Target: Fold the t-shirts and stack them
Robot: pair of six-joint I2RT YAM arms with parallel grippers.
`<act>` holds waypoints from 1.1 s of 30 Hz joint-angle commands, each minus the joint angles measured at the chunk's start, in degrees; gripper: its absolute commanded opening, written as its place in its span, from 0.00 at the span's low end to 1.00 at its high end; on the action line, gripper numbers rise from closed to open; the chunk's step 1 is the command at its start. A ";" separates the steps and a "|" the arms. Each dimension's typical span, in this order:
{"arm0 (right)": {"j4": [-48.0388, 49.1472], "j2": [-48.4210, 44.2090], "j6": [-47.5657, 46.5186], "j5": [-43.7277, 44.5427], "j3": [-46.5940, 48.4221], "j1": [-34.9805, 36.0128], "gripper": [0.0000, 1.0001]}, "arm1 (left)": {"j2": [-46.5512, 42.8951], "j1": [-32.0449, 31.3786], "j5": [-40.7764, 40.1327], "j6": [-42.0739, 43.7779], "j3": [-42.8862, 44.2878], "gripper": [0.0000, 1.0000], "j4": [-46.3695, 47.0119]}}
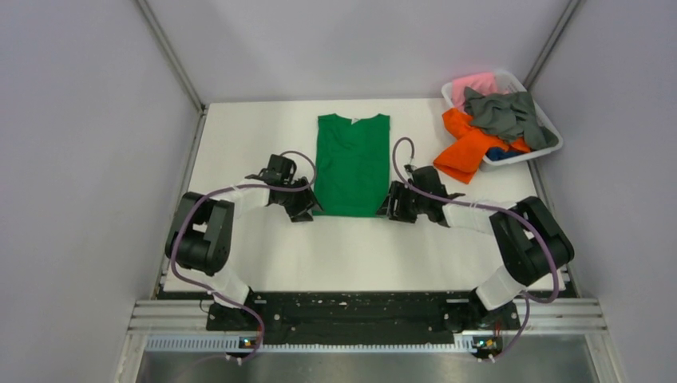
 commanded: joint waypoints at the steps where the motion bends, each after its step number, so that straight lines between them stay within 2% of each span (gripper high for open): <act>1: -2.92 1.35 -0.50 3.40 0.90 1.65 0.54 | 2.51 -0.23 -0.70 0.04 -0.80 0.53 1.69; 8: -3.12 3.03 -0.97 4.65 0.68 1.78 0.48 | 5.62 -0.15 -2.38 0.12 0.15 0.51 2.06; 13: -2.91 4.40 -1.07 5.26 0.29 1.78 0.41 | 8.78 -0.11 -2.02 0.61 1.32 0.42 2.19; 14: -2.76 4.61 -1.00 5.20 0.24 1.80 0.38 | 9.30 -0.14 -2.33 0.91 1.77 0.37 2.01; 17: -2.29 4.77 -1.02 4.95 0.28 1.78 0.22 | 10.98 -0.07 -3.19 1.18 3.47 0.03 0.59; 18: -2.27 4.73 -0.98 4.92 0.29 1.79 0.17 | 11.20 -0.07 -3.05 1.14 3.69 0.00 0.57; 21: -2.77 4.04 -1.46 4.25 0.06 1.82 0.04 | 10.14 -0.09 -2.95 0.84 2.31 0.00 1.36; 23: -3.22 2.68 -1.83 3.28 -0.78 1.86 0.01 | 7.58 -0.14 -3.65 0.45 0.11 0.00 1.86; 28: -8.18 -3.92 -2.32 1.47 -3.92 3.33 0.00 | -0.94 -1.25 -3.28 -1.52 -10.27 0.00 3.76; 33: -16.19 -13.13 -1.81 -2.19 -7.30 7.82 0.00 | -14.23 -6.45 -4.13 -4.95 -20.78 0.00 3.07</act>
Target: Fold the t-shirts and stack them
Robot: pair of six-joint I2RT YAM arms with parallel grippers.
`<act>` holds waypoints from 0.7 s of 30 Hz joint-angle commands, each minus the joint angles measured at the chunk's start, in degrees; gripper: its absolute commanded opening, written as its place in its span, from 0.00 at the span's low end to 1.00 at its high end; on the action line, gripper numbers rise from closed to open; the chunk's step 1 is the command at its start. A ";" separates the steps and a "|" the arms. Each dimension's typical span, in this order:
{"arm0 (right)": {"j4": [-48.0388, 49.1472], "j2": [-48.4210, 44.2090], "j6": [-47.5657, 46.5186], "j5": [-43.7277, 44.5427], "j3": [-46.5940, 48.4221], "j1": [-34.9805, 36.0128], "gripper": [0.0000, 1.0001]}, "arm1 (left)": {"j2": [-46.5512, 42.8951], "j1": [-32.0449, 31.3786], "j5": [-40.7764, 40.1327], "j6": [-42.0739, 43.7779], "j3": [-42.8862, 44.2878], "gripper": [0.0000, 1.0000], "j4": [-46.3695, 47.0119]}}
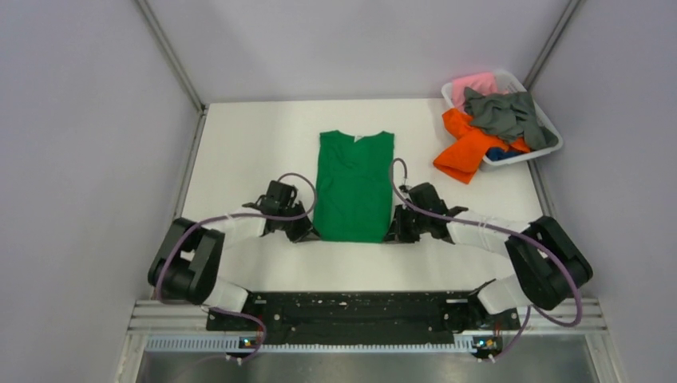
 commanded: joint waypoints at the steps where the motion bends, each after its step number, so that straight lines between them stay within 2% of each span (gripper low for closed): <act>1: -10.78 -9.34 0.06 -4.01 -3.51 4.09 0.00 | -11.70 -5.16 -7.59 -2.32 -9.17 0.00 -7.63; 8: -22.94 -25.17 2.86 -13.57 -8.49 7.26 0.00 | -36.56 -13.80 -10.54 -11.45 -14.08 0.00 -22.59; 13: -27.10 -32.85 4.51 -21.08 -8.55 8.13 0.00 | -53.39 -15.98 -7.54 -17.75 -16.26 0.00 -24.79; 17: -27.03 -35.38 4.98 -20.79 -5.55 8.20 0.00 | -58.37 -16.09 -8.22 -18.08 -14.29 0.00 -24.74; 21: -26.15 -33.45 2.96 -15.90 -0.52 7.36 0.00 | -56.11 -16.09 -12.18 -14.64 -9.46 0.00 -22.02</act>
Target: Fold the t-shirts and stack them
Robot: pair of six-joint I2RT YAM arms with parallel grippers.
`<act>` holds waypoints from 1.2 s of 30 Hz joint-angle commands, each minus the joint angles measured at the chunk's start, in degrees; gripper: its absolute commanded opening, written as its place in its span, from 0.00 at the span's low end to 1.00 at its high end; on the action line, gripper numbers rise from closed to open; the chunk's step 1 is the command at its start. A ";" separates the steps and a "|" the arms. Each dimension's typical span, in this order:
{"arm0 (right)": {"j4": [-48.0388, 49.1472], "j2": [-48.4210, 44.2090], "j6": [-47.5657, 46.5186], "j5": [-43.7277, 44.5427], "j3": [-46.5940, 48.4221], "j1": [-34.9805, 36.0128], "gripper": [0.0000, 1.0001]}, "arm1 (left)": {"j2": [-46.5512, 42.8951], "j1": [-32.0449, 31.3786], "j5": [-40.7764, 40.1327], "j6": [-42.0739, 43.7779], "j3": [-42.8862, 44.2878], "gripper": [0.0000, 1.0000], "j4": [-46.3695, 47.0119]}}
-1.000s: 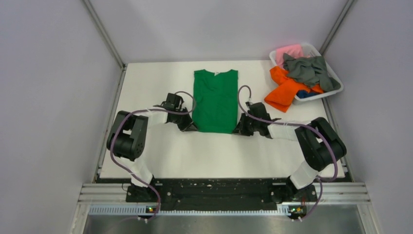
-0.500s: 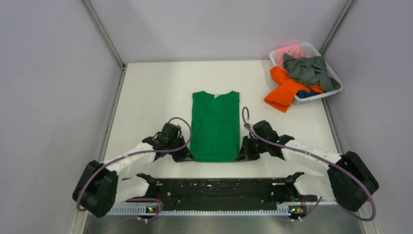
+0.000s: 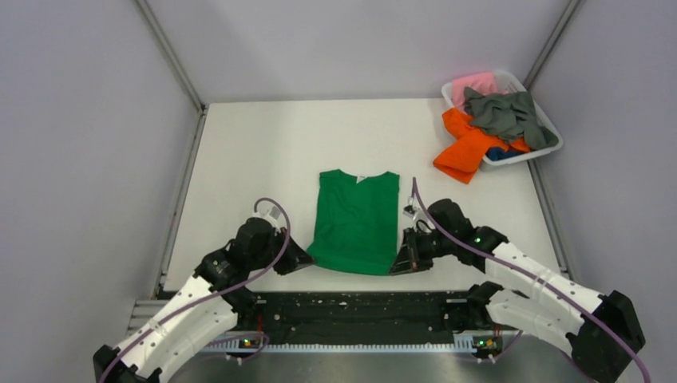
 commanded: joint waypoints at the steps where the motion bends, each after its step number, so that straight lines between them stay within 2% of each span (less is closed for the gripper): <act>1: -0.21 1.66 -1.96 2.71 7.19 -0.94 0.00 | 2.86 0.13 -6.57 2.74 6.91 0.00 2.21; 7: 5.76 7.16 -3.69 0.96 10.94 -9.23 0.00 | 11.73 0.17 -14.10 9.13 14.30 0.00 8.32; 11: 6.37 10.97 -7.29 1.37 16.18 -11.94 0.00 | 18.23 0.26 -19.97 12.43 20.90 0.00 9.12; 17: 5.64 16.40 -10.08 0.59 21.33 -16.27 0.00 | 27.71 2.70 -21.86 16.94 29.17 0.00 9.59; 21: 5.70 19.09 -11.22 0.84 23.36 -19.44 0.00 | 33.10 6.49 -20.14 18.03 31.20 0.00 12.26; 26: 6.76 23.74 -12.10 0.04 25.62 -22.44 0.00 | 40.74 12.23 -11.65 18.71 34.16 0.00 17.29; 36: 13.14 35.09 -12.67 -2.39 28.88 -27.74 0.00 | 56.64 14.99 -8.72 19.63 43.81 0.00 18.02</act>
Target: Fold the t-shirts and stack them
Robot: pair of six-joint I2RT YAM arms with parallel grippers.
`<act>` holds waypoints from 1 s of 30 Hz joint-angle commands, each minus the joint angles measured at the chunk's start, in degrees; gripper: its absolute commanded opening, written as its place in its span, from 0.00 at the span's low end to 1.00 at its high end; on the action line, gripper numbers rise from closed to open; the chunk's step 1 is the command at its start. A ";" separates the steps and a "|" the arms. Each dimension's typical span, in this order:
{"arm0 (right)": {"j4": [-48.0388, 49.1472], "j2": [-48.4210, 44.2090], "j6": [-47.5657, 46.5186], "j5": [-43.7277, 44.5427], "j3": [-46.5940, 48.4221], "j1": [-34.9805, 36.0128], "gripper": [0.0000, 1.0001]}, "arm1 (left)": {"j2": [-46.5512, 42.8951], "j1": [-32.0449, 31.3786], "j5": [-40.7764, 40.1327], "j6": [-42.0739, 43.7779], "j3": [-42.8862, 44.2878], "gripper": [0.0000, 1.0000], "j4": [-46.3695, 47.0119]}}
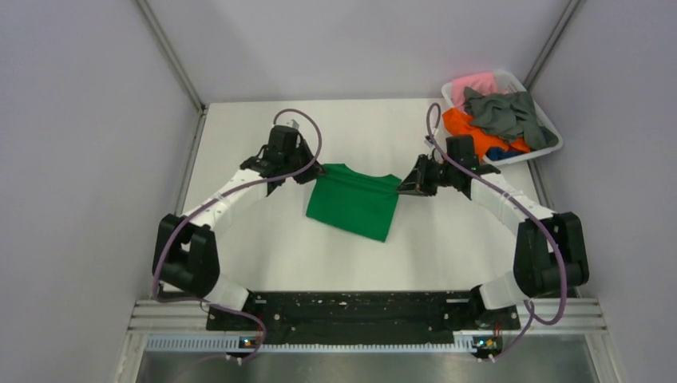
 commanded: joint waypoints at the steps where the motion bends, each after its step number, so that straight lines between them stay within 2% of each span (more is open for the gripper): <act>1: 4.18 4.61 -2.29 -0.69 3.93 -2.57 0.00 | 4.89 2.40 -1.53 2.31 5.68 0.00 2.73; 8: 9.46 13.01 -1.82 -0.85 6.89 -3.47 0.00 | 15.49 3.51 -1.22 3.56 14.56 0.00 -1.41; 15: 12.95 20.04 -0.01 -0.40 9.78 -4.51 0.00 | 24.28 4.36 1.52 2.85 19.78 0.00 -2.42; 16: 12.97 21.33 0.18 -0.42 10.58 -4.59 0.02 | 25.17 4.35 1.24 2.65 20.54 0.02 -2.98; 17: 13.16 22.18 0.58 -0.40 11.39 -4.68 0.07 | 25.82 4.41 0.87 2.55 21.28 0.18 -3.57; 19: 13.45 23.07 1.69 -0.29 13.20 -4.82 0.38 | 26.68 4.45 0.32 2.52 22.74 0.55 -4.50; 20: 13.42 23.06 1.88 -0.19 14.06 -4.84 0.51 | 26.76 4.44 0.25 2.62 23.68 0.86 -5.11; 21: 13.12 22.68 2.18 -0.04 14.87 -4.84 0.59 | 26.54 4.44 0.29 2.76 24.44 0.97 -5.74; 25: 11.16 17.96 1.36 1.81 14.26 -4.83 0.97 | 22.99 4.48 -0.06 2.97 22.62 0.99 -6.06; 30: 9.33 8.03 -0.54 4.33 6.25 -4.82 0.99 | 19.87 4.44 0.83 5.23 15.36 0.99 -6.05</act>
